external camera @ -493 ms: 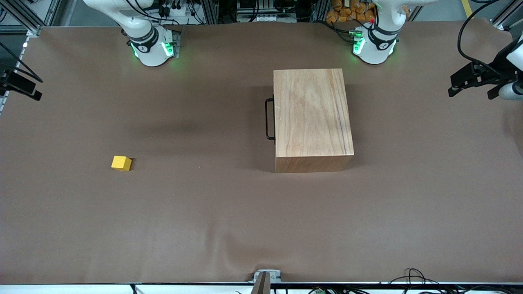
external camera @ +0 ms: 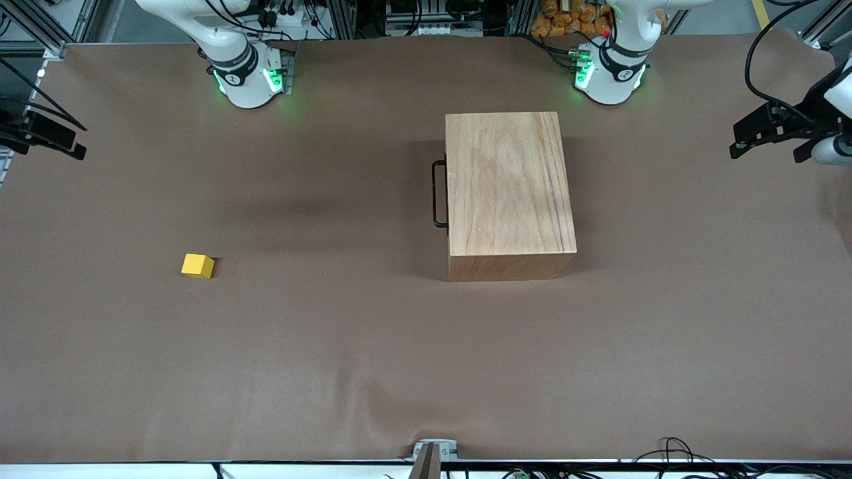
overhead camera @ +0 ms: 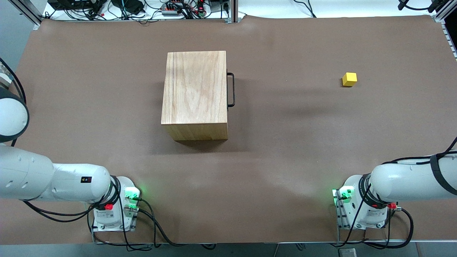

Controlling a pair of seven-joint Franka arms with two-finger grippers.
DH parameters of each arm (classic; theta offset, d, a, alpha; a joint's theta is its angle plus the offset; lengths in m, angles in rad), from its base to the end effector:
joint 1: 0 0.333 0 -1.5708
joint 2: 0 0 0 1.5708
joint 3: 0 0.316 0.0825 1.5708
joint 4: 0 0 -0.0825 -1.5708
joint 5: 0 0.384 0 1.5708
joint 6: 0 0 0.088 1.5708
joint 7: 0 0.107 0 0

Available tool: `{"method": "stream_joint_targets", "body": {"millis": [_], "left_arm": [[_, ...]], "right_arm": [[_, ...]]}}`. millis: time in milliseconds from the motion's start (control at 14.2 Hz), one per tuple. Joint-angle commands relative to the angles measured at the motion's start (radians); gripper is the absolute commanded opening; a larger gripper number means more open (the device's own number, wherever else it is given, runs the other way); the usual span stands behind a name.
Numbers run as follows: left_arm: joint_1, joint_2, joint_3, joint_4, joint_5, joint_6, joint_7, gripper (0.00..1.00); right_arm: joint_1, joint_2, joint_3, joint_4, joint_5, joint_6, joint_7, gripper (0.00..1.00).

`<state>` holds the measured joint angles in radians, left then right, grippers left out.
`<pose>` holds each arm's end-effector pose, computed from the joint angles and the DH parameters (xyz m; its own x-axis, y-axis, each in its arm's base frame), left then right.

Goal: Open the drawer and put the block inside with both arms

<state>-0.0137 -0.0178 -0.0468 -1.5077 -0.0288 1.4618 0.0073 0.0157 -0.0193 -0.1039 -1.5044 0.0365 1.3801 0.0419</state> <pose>0.5367 -0.0361 0.6543 0.9971 -0.0708 -0.0279 -0.0700 -0.9971 0.0281 0.5265 -0.0427 0.6500 0.9868 -0.1221 -0.1063 -0.1263 -0.9914 -0.0339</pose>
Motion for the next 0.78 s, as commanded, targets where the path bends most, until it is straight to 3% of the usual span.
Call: {"method": "stream_joint_targets", "body": {"millis": [0, 211, 423, 705], "left_arm": [[0.003, 0.027, -0.005, 0.017, -0.029, -0.014, 0.010, 1.00], [-0.028, 0.044, -0.060, 0.011, -0.010, -0.014, 0.010, 1.00], [-0.051, 0.059, -0.149, -0.008, 0.096, -0.026, 0.014, 1.00], [-0.057, 0.151, -0.223, -0.005, 0.057, 0.026, 0.019, 1.00]], "right_arm": [[-0.007, 0.004, 0.003, 0.015, 0.016, -0.013, -0.023, 1.00], [0.001, 0.016, 0.003, 0.013, 0.008, -0.007, -0.024, 1.00], [0.000, 0.018, 0.003, 0.012, 0.006, -0.009, -0.025, 1.00], [-0.010, 0.018, 0.001, 0.012, 0.002, -0.009, -0.024, 1.00]]}}
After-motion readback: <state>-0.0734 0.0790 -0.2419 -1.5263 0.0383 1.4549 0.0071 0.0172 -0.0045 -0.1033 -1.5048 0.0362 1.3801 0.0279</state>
